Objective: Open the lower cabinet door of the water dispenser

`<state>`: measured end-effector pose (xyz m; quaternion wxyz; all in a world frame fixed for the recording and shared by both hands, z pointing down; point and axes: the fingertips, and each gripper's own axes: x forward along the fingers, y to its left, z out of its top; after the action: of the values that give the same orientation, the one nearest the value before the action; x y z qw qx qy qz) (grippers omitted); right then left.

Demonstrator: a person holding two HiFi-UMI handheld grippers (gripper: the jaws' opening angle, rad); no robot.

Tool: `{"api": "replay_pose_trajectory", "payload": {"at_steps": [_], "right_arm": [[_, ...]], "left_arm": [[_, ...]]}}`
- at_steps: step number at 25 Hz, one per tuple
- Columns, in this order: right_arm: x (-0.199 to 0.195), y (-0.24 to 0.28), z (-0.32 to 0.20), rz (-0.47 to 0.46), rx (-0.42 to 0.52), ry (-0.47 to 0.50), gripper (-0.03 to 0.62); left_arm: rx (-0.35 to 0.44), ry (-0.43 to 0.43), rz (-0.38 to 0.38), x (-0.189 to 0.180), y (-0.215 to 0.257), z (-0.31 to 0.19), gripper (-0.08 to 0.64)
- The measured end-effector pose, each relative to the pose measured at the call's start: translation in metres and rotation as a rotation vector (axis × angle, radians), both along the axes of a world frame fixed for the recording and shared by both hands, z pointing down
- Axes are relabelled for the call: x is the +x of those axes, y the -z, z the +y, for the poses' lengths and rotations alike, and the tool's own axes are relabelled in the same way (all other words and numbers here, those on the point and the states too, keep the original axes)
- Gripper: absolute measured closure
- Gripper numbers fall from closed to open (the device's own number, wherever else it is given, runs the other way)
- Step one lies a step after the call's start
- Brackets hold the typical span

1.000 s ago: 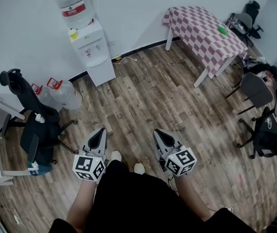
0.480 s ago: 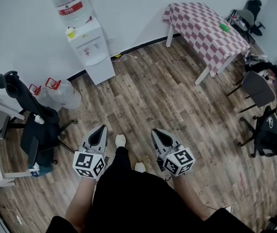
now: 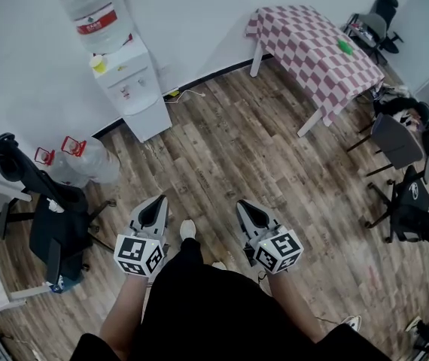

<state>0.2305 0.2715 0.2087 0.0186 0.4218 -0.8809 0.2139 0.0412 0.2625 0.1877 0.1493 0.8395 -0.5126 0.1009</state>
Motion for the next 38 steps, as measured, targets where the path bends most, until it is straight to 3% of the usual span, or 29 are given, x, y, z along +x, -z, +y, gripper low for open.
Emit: {"api": "replay_pose_trajectory", "payload": {"at_steps": [15,21,30,38], "right_arm": [[-0.085,0.006,-0.133,0.062,-0.019,-0.038,0.569],[-0.111,0.005,-0.163,0.073,-0.029,-0.059,0.569],[-0.121,0.000,-0.185,0.091,-0.042,-0.028,0.569],[-0.108,-0.009,-0.242,0.081,-0.023,0.068,0.569]], "left_arm": [[-0.042,-0.068,0.033,-0.082,-0.020,-0.141,0.546],[-0.042,-0.080,0.037,-0.109,-0.034,-0.179,0.546],[-0.038,-0.070,0.066,-0.109,-0.032,-0.202,0.546],[-0.041,0.010,0.049,-0.095,-0.036,-0.225,0.546]]}}
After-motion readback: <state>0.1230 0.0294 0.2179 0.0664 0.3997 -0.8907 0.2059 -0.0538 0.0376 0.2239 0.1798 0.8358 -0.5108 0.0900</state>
